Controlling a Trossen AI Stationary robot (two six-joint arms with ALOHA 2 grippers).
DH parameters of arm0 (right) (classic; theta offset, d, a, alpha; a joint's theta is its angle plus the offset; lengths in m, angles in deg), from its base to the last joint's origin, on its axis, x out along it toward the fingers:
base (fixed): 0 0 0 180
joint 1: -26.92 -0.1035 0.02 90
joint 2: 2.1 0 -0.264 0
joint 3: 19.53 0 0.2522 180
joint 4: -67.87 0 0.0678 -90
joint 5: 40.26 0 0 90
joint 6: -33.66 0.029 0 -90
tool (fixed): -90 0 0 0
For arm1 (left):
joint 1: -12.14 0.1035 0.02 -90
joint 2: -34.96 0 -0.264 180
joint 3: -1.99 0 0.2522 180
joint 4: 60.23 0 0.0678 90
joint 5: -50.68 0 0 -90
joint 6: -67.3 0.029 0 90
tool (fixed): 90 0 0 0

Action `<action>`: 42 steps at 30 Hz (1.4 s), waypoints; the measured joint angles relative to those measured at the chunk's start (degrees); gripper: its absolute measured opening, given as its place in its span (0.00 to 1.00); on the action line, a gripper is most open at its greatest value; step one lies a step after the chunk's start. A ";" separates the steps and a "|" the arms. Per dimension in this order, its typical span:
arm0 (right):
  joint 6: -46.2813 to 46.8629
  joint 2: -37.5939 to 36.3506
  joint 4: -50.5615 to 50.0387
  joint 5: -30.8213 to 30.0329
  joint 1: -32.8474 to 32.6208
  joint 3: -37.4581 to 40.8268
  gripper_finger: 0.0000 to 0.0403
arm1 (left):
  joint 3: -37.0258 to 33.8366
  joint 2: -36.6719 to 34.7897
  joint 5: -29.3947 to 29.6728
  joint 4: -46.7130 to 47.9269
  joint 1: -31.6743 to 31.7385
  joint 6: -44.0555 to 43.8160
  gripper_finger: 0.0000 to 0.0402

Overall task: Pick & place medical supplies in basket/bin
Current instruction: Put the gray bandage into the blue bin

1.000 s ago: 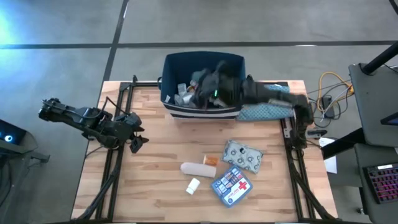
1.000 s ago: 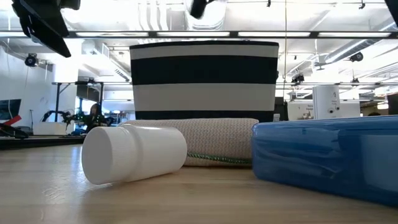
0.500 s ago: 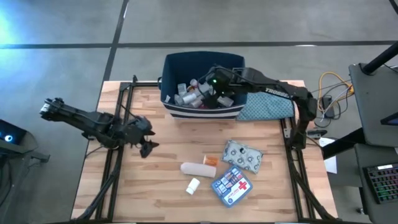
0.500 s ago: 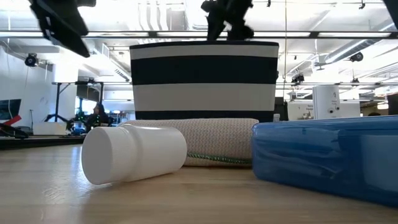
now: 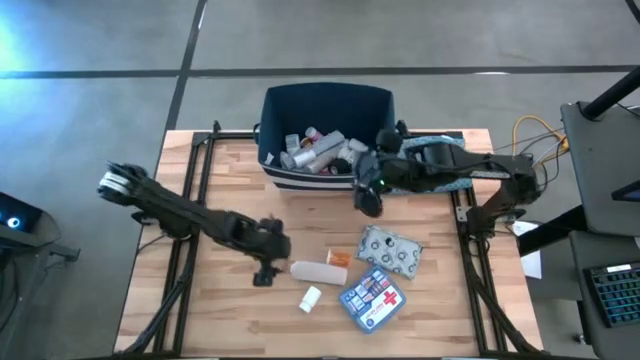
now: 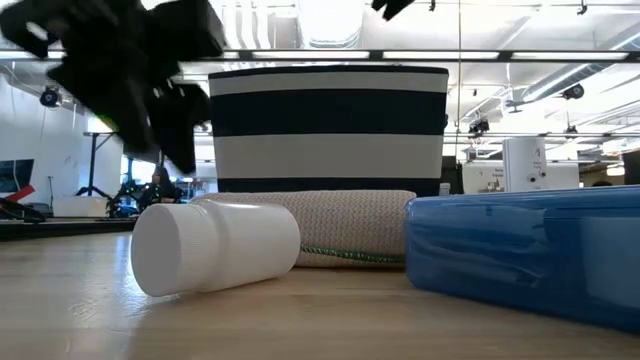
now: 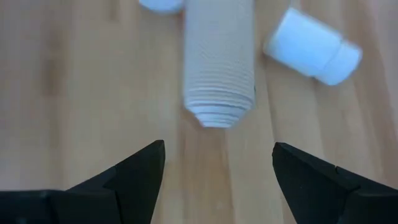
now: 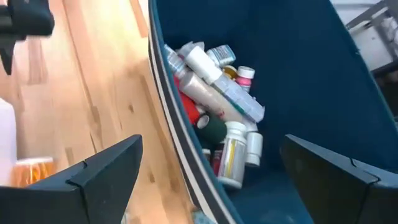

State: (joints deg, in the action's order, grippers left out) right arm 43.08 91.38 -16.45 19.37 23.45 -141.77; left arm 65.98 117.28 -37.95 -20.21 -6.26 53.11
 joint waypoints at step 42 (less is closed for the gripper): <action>-0.49 -8.80 8.61 -3.15 0.94 22.88 0.92 | 12.61 24.43 9.47 -6.62 -0.56 3.05 0.84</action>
State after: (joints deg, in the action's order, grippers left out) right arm 42.58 82.58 -7.84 16.22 24.39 -118.90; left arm 78.60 141.71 -28.48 -26.83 -6.82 56.16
